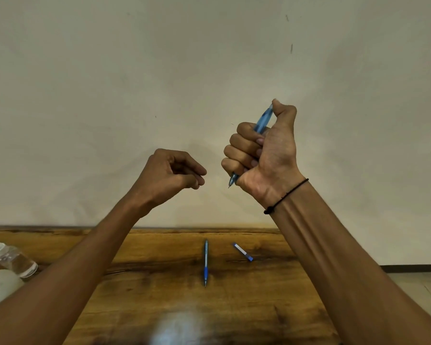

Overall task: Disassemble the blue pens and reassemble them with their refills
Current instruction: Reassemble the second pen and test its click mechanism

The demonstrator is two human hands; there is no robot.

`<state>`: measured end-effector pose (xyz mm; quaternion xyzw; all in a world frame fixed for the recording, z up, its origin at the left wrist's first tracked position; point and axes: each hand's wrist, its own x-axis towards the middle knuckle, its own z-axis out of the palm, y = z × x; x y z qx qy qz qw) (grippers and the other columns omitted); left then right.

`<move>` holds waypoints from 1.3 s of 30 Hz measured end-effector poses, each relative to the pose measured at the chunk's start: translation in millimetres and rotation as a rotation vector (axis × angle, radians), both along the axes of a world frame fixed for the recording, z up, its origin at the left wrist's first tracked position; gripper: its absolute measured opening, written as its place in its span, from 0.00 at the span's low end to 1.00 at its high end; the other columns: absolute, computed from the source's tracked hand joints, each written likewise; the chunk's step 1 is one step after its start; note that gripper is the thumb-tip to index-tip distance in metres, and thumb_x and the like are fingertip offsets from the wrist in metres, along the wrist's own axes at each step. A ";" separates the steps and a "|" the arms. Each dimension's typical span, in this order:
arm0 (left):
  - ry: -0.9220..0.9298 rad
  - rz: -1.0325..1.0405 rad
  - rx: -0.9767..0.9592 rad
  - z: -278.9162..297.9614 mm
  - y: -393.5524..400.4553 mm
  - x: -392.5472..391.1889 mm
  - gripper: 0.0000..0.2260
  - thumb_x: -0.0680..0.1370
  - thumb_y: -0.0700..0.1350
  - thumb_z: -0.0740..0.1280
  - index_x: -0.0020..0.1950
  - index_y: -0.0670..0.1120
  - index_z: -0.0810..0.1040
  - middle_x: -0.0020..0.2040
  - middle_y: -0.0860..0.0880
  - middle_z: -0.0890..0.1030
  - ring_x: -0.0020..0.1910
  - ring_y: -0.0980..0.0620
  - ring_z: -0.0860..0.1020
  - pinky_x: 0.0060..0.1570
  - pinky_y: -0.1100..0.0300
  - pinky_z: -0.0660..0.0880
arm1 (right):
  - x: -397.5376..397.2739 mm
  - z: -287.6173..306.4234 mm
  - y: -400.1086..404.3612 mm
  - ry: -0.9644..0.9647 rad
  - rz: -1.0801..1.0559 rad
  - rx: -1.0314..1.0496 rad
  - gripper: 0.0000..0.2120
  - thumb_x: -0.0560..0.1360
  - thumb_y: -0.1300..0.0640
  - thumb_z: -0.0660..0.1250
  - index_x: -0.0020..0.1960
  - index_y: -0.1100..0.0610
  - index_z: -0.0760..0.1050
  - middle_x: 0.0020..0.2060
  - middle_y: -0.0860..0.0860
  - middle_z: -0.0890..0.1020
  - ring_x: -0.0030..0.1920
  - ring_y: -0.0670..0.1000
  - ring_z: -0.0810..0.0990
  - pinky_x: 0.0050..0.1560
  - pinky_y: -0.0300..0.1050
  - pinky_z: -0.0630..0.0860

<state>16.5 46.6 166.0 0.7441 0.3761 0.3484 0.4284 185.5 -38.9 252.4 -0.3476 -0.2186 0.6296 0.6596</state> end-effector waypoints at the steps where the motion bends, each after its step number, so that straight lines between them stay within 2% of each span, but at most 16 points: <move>1: 0.000 -0.001 0.000 -0.2 0.2 -0.1 0.13 0.74 0.29 0.72 0.50 0.45 0.88 0.41 0.48 0.89 0.44 0.50 0.88 0.53 0.48 0.85 | 0.1 -0.1 -0.1 0.002 0.000 -0.001 0.32 0.78 0.28 0.51 0.28 0.51 0.53 0.20 0.46 0.55 0.20 0.46 0.51 0.23 0.39 0.50; 6: -0.007 -0.012 -0.003 -0.6 0.3 -0.6 0.12 0.73 0.32 0.73 0.50 0.46 0.88 0.41 0.48 0.89 0.44 0.50 0.88 0.53 0.49 0.85 | 0.7 0.4 0.1 -0.006 -0.005 -0.005 0.32 0.78 0.28 0.51 0.27 0.51 0.54 0.20 0.46 0.55 0.20 0.46 0.51 0.24 0.39 0.49; 22: 0.001 -0.013 0.005 -2.0 0.4 -0.4 0.13 0.74 0.29 0.72 0.50 0.46 0.88 0.41 0.48 0.89 0.43 0.51 0.88 0.52 0.51 0.85 | 3.0 0.2 1.1 0.023 -0.028 -0.012 0.32 0.78 0.28 0.51 0.27 0.51 0.54 0.20 0.46 0.55 0.20 0.46 0.51 0.23 0.38 0.50; 39: -0.045 -0.052 -0.010 -4.4 1.3 2.4 0.12 0.75 0.29 0.72 0.51 0.44 0.88 0.42 0.47 0.89 0.44 0.49 0.88 0.50 0.55 0.86 | 9.7 -6.3 6.2 0.059 -0.039 -0.027 0.35 0.79 0.26 0.52 0.25 0.52 0.58 0.19 0.45 0.58 0.20 0.45 0.54 0.24 0.39 0.51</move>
